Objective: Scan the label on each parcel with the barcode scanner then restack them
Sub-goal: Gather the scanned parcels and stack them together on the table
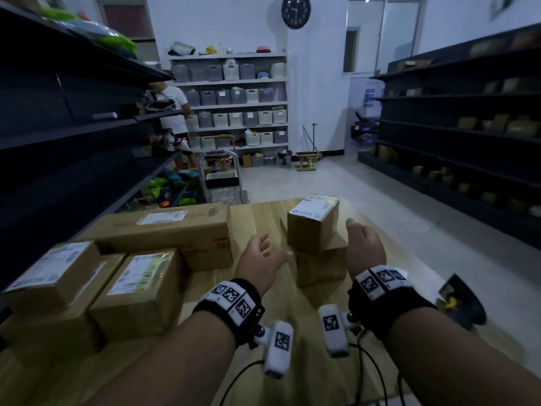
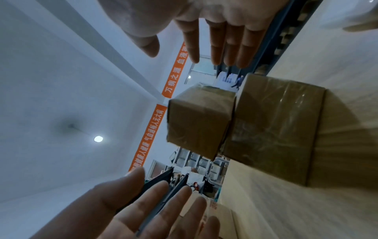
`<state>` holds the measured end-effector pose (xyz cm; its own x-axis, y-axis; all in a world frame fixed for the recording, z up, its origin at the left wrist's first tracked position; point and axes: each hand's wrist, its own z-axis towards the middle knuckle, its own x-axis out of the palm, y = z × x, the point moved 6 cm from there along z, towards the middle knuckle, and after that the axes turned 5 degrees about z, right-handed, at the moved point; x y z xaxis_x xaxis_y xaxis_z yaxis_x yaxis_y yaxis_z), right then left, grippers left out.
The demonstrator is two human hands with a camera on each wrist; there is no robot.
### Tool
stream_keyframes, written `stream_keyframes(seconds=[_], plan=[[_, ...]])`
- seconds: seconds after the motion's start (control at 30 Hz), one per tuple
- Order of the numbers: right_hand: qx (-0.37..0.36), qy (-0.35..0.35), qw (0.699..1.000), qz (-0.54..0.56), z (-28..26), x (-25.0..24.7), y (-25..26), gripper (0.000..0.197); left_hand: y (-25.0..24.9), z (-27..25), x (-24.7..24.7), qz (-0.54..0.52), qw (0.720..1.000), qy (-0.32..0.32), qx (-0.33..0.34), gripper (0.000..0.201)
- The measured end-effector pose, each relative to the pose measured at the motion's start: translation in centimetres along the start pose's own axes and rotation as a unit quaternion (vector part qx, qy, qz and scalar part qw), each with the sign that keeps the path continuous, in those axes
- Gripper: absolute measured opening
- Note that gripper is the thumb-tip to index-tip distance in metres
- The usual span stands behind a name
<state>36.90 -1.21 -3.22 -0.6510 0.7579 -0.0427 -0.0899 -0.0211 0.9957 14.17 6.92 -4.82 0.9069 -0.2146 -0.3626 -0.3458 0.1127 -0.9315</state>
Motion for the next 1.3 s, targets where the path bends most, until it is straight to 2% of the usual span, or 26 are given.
stream_keyframes(seconds=[0.17, 0.27, 0.33, 0.47, 0.53, 0.63, 0.73, 0.83, 0.97, 1.07, 1.2, 1.3], plan=[[0.043, 0.037, 0.997, -0.044, 2.6, 0.5, -2.0, 0.069, -0.5, 1.8, 3.5, -0.013, 0.999, 0.025, -0.018, 0.109], [0.035, 0.060, 0.996, -0.057, 2.9, 1.0, -2.3, 0.074, -1.1, 2.5, 4.4, -0.018, 1.000, 0.011, -0.004, 0.124], [0.024, 0.079, 0.995, -0.053, 2.7, 1.4, -2.1, 0.069, -2.1, 2.8, 4.5, -0.018, 1.000, -0.004, 0.024, 0.130], [0.039, 0.101, 0.994, -0.008, 2.2, 1.9, -2.2, 0.081, -4.2, 3.6, 5.0, -0.020, 0.997, -0.016, 0.070, 0.131], [0.048, 0.097, 0.994, 0.004, 1.9, 2.0, -2.3, 0.088, -4.7, 4.1, 5.2, 0.010, 0.996, -0.019, 0.090, 0.123], [0.041, 0.089, 0.995, 0.017, 1.6, 2.0, -2.1, 0.089, -4.7, 4.4, 5.3, 0.069, 0.993, -0.016, 0.090, 0.096], [0.018, 0.107, 0.994, 0.012, 1.1, 2.3, -1.5, 0.086, -4.7, 3.9, 4.4, 0.055, 0.994, -0.035, 0.090, 0.067], [-0.016, 0.140, 0.990, -0.009, -0.2, 3.0, -0.1, 0.082, -4.0, 2.9, 2.3, 0.027, 0.994, -0.054, 0.086, 0.055], [-0.064, 0.190, 0.979, -0.020, -2.5, 6.1, 1.4, 0.071, -2.3, 0.7, -2.2, 0.017, 0.991, -0.090, 0.099, 0.056], [-0.066, 0.232, 0.970, -0.003, -5.1, 10.3, 1.2, 0.059, -1.1, -1.6, -6.7, 0.048, 0.985, -0.130, 0.104, 0.060], [-0.037, 0.299, 0.954, -0.006, -9.4, 16.9, 0.0, 0.072, -0.2, -4.1, -13.8, 0.132, 0.971, -0.175, 0.090, 0.051], [-0.042, 0.330, 0.943, -0.005, -13.2, 20.4, 0.7, 0.059, 0.8, -5.5, -19.0, 0.199, 0.958, -0.195, 0.062, 0.052]])
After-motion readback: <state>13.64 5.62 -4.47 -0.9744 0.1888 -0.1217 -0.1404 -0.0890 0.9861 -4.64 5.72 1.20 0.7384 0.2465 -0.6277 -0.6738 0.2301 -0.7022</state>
